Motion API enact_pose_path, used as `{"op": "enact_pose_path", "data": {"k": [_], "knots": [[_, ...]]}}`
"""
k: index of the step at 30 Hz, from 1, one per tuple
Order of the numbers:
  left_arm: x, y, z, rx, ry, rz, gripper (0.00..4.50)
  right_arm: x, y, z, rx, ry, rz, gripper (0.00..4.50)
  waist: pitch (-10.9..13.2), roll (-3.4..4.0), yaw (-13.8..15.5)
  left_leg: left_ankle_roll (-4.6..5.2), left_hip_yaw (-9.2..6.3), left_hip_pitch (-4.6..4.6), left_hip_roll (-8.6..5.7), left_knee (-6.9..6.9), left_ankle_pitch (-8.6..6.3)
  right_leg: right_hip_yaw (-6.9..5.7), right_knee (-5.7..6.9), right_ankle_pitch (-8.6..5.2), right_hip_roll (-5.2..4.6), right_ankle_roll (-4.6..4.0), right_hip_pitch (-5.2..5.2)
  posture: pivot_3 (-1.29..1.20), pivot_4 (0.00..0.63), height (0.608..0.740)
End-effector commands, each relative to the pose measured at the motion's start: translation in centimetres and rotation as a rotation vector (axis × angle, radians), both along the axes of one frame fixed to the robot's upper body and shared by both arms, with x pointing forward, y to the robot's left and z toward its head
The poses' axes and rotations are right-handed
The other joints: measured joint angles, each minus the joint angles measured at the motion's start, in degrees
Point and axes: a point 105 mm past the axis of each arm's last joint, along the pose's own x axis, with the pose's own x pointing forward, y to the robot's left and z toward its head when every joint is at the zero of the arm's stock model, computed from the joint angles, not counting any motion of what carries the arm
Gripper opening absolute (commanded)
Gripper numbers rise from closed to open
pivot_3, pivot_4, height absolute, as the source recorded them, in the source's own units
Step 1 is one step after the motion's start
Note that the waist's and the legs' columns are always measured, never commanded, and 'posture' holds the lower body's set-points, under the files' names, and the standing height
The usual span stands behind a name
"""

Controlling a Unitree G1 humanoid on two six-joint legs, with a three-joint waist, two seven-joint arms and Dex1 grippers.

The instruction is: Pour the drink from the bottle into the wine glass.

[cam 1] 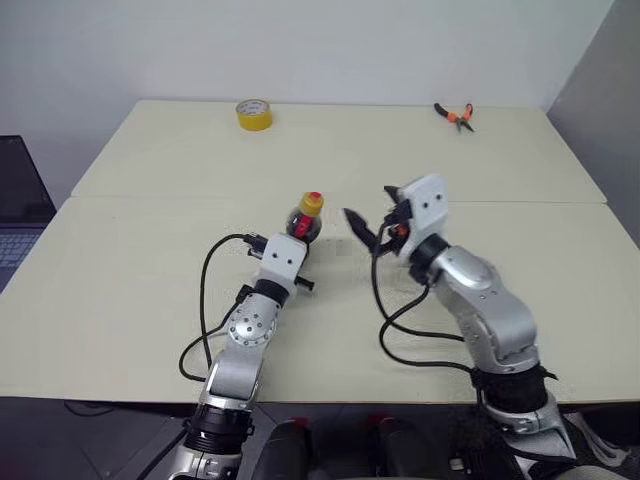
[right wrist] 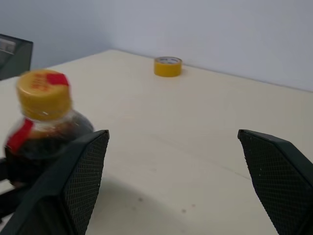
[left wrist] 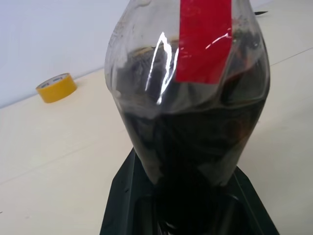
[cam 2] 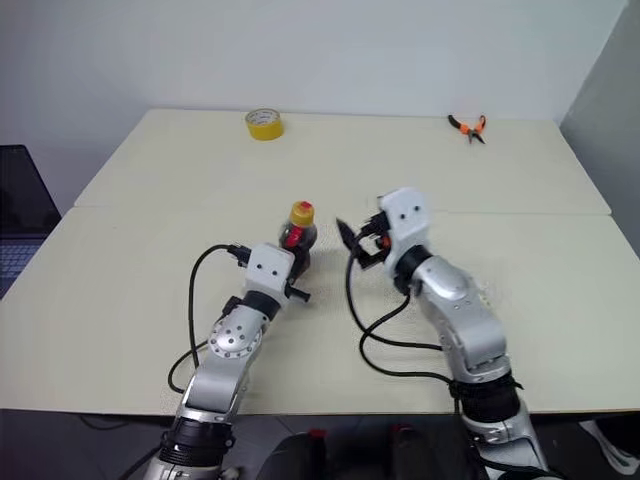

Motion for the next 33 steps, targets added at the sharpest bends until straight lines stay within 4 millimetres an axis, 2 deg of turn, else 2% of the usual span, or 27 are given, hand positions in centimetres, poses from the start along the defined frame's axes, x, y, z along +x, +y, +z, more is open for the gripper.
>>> {"op": "enact_pose_path", "data": {"k": [1, 6, 11, 19, 25, 33], "knots": [[-0.3, -0.6, 2.4, -0.017, -0.098, -0.021, 0.64, -1.7, 1.5, 1.4, 0.022, -0.042, 0.098, 4.5, 0.0, 0.0, -0.09, 0.0, 0.0, 0.0, 0.0, -0.03, 0.0, 0.01, 0.0, 0.0, 0.01, 0.0, -0.01, 0.0, 0.15, 0.74], [-0.3, -0.6, 2.4, -0.015, -0.095, -0.024, 0.64, -2.9, 3.8, 2.9, 0.071, -0.054, 0.202, 4.5, 0.0, 0.0, -0.21, 0.0, 0.0, 0.0, 0.02, -0.03, 0.0, 0.01, 0.0, 0.0, 0.02, 0.0, -0.02, 0.0, 0.15, 0.74], [-0.2, -0.7, 2.4, -0.014, -0.094, -0.028, 0.64, -2.3, 5.3, 4.0, 0.104, -0.07, 0.204, 4.5, 0.0, 0.0, -0.13, 0.0, -0.02, 0.0, 0.01, 0.02, 0.0, -0.01, 0.02, 0.0, 0.02, 0.0, 0.0, 0.0, 0.15, 0.74], [-0.2, -0.8, 2.4, -0.015, -0.094, -0.032, 0.64, -1.2, 7.0, 4.1, 0.077, -0.091, 0.198, 4.5, 0.0, 0.0, -0.16, 0.0, 0.01, 0.0, 0.0, 0.0, 0.0, 0.01, 0.0, 0.0, 0.0, 0.0, -0.02, 0.0, 0.15, 0.74], [-0.2, -0.9, 2.3, -0.017, -0.093, -0.032, 0.64, -0.6, 6.6, 3.7, 0.066, -0.096, 0.162, 4.5, 0.0, 0.0, -0.14, 0.0, 0.01, -0.01, 0.0, 0.0, 0.0, 0.01, -0.01, 0.0, 0.0, 0.0, -0.02, 0.0, 0.15, 0.74], [-0.2, -0.9, 2.2, -0.017, -0.091, -0.035, 0.64, -0.1, 3.9, 2.7, 0.059, -0.068, 0.084, 4.5, 0.0, 0.0, -0.1, 0.0, 0.0, -0.02, 0.0, 0.0, 0.0, 0.0, -0.01, 0.0, -0.01, 0.0, -0.02, 0.0, 0.15, 0.74]]}}
